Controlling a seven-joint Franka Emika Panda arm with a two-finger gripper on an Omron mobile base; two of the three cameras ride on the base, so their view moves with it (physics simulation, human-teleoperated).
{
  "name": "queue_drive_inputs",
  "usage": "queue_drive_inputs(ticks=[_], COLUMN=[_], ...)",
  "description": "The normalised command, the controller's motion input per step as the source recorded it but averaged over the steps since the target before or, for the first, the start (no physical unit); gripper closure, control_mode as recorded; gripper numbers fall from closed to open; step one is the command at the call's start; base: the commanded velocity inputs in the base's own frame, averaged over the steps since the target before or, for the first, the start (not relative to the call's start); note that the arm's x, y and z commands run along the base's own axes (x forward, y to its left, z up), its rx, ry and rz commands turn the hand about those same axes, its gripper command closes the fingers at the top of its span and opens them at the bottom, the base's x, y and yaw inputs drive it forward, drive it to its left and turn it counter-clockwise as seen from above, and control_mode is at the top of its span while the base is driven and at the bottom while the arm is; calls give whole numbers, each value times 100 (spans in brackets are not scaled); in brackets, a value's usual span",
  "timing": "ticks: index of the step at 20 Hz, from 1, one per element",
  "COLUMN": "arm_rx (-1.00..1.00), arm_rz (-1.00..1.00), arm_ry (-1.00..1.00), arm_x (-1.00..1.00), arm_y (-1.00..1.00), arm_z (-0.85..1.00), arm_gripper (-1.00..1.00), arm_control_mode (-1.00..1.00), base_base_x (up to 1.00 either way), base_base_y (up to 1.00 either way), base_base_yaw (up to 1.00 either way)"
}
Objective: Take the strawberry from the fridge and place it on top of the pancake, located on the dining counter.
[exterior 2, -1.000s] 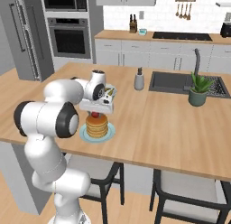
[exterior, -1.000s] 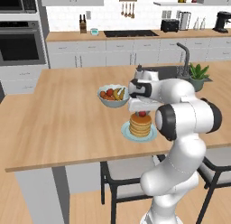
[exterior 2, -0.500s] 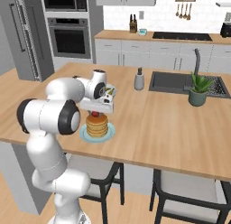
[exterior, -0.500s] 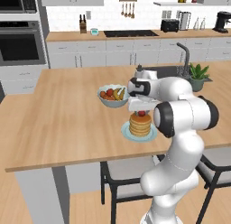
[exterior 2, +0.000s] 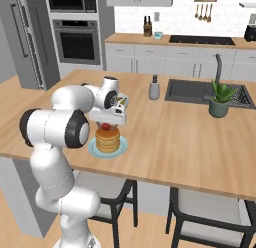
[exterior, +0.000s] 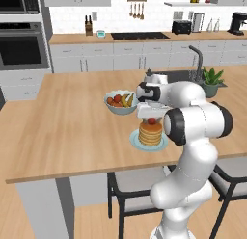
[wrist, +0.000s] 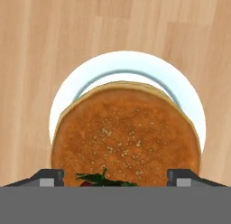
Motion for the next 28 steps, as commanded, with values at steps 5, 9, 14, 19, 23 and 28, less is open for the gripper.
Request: queue_drive_inputs(ticks=[5,9,14,19,23,28], arm_rx=[0,0,0,0,0,0], arm_rz=[1,0,0,0,0,0], arm_ry=[-15,-20,-18,-9,-6,-9], arm_x=[-48,-68,-74,-63,-57,-27], arm_y=[0,0,0,0,0,-1], arm_z=[23,48,37,22,15,75], arm_gripper=[-100,-100,-100,-100,-100,-100], arm_control_mode=[-100,-100,-100,-100,-100,-100], base_base_x=[0,0,0,0,0,0], base_base_y=[0,0,0,0,0,0], base_base_yaw=[0,0,0,0,0,0])
